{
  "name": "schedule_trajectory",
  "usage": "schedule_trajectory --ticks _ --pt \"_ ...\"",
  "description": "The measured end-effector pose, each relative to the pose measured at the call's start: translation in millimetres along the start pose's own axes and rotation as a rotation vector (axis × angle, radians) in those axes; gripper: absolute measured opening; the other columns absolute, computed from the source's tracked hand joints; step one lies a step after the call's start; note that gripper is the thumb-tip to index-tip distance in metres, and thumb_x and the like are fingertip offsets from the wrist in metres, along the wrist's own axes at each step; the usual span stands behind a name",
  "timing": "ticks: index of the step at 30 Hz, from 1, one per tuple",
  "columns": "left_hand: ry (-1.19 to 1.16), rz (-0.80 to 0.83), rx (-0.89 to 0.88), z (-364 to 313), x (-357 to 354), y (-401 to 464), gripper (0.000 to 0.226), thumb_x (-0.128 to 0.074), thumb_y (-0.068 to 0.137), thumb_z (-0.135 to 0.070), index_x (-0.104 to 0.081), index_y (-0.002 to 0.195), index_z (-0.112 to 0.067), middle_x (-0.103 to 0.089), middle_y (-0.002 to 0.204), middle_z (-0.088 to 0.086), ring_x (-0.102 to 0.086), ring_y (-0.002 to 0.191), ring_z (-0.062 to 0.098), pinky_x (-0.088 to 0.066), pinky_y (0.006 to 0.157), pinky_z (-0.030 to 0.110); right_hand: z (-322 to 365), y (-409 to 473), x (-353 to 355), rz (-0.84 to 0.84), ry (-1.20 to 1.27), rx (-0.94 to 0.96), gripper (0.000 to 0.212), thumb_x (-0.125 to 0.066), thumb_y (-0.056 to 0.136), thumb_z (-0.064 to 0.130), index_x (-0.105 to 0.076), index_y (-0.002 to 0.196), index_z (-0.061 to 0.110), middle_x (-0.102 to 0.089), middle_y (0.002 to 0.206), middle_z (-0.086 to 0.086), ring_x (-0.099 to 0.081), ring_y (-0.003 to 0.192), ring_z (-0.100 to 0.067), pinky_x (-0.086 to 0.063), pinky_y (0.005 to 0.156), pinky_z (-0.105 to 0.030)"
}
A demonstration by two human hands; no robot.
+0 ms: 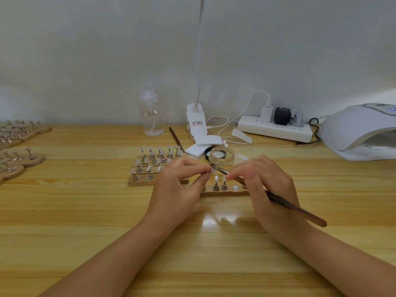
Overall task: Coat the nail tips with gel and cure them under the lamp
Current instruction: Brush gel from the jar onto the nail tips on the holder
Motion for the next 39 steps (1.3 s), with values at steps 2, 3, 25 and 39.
schedule_trajectory --ticks 2,3,25,39 --pt "-0.007 0.000 0.016 0.0 -0.1 -0.2 0.032 -0.069 0.077 -0.007 -0.064 0.083 -0.038 -0.061 0.079 -0.018 -0.059 0.082 0.002 -0.050 0.078 0.027 1.1 -0.2 1.5 -0.005 0.010 0.008 0.056 -0.027 0.098 0.038 -0.069 0.072 0.011 -0.065 0.069 0.001 -0.060 0.069 -0.019 -0.047 0.064 -0.044" --pt "-0.007 0.004 0.019 -0.1 -0.2 -0.3 0.031 -0.069 0.077 -0.007 -0.065 0.083 -0.037 -0.061 0.080 -0.018 -0.059 0.082 0.003 -0.051 0.077 0.030 2.0 -0.7 2.2 -0.013 0.016 0.012 0.057 -0.027 0.098 0.037 -0.069 0.069 0.011 -0.065 0.067 0.002 -0.059 0.067 -0.020 -0.047 0.063 -0.045" --pt "0.019 0.012 -0.025 2.6 -1.6 0.1 0.022 -0.070 0.076 -0.006 -0.071 0.088 -0.024 -0.060 0.079 -0.017 -0.056 0.083 -0.001 -0.046 0.076 0.016 4.8 0.3 3.1 -0.015 -0.018 0.027 0.045 -0.034 0.094 0.026 -0.066 0.067 0.009 -0.063 0.065 0.000 -0.058 0.066 -0.020 -0.045 0.064 -0.041" --pt "0.036 0.015 -0.023 1.7 -0.9 0.1 0.029 -0.070 0.076 -0.008 -0.066 0.085 -0.036 -0.060 0.080 -0.017 -0.056 0.084 0.000 -0.044 0.074 0.012 3.7 -0.8 3.0 -0.001 -0.029 -0.016 0.055 -0.029 0.097 0.036 -0.066 0.065 0.011 -0.063 0.065 0.004 -0.057 0.065 -0.015 -0.043 0.066 -0.038"
Point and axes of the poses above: each hand's wrist, its own y-axis towards the middle knuckle, its own x-axis out of the back of the hand, z = x × y, the point moved 1 cm from there along y, towards the middle knuckle
